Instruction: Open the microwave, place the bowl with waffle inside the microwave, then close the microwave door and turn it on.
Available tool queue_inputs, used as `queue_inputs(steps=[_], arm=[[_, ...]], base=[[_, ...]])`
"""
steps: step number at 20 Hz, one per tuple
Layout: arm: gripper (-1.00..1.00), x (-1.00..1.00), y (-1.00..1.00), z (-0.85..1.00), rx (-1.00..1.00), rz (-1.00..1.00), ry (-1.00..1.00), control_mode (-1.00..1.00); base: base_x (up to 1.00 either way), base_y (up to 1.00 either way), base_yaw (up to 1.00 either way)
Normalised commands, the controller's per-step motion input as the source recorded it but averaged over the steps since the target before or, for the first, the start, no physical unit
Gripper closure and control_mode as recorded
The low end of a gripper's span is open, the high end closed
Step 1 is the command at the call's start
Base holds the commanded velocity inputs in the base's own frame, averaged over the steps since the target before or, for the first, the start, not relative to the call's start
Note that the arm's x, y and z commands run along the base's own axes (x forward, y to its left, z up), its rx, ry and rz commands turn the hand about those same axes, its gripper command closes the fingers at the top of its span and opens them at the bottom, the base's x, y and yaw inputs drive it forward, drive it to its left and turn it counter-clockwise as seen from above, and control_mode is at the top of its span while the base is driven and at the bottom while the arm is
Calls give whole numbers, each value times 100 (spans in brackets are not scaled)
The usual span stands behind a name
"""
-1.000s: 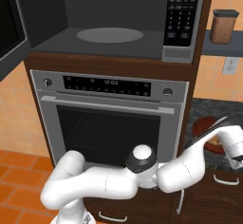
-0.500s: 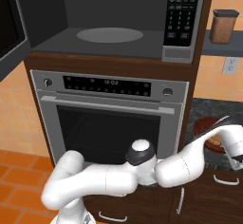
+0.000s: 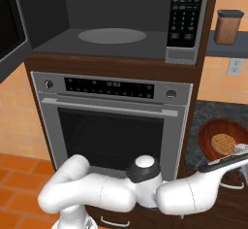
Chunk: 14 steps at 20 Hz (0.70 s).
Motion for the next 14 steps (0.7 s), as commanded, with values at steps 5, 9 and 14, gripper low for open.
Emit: queue_inputs(steps=[5,9,14], arm=[[100,-75,2,60,0,2,-18,-100],[100,-92,19,36,0,0,-20,-100],[100,-100,23,35,0,0,-17,-100]], base=[[0,0,0],[0,0,0],[0,0,0]])
